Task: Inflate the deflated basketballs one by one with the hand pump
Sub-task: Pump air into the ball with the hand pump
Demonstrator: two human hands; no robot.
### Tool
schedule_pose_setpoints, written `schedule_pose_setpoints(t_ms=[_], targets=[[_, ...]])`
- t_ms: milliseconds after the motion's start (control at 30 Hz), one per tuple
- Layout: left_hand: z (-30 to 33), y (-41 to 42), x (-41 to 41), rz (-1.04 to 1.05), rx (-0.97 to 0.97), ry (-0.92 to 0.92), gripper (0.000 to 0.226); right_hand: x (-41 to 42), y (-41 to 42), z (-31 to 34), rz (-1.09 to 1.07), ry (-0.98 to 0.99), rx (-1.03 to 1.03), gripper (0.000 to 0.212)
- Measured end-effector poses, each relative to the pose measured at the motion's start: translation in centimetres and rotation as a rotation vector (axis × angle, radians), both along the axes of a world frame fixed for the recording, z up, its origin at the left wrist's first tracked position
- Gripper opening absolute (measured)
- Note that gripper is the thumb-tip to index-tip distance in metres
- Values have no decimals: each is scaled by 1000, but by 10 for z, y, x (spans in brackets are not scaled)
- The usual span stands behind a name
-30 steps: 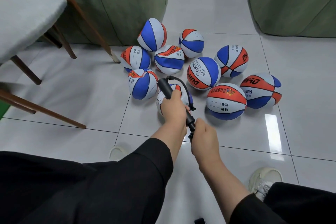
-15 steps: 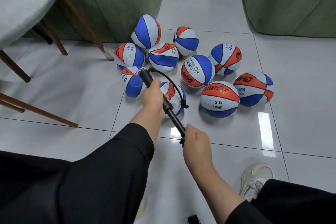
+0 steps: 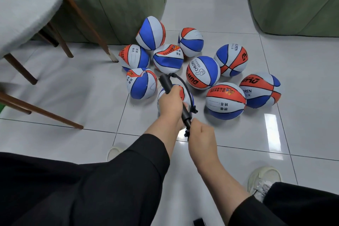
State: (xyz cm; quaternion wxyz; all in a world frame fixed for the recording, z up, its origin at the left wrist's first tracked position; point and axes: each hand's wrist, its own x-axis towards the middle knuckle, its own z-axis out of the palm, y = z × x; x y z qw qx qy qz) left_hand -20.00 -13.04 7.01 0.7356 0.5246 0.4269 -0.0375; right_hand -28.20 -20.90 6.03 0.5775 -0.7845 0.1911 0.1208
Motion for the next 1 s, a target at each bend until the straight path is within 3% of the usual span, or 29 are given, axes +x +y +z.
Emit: schedule_pose_setpoints(t_ms=[233,567,867,1000], targets=[[3,39,21,35,76,9,19,-22,-2,-4,60,-16,-27,37],[-9,-10,-7,6,60,-20,24,1,-7,-5,-41,-1,-42,39],[4,14,6,16,23,-19,16,-12,-4,-3,53,-62,-42,38],[-1,45,21,104,38,32,29,-22,-6,-2,85,-50,-37,34]])
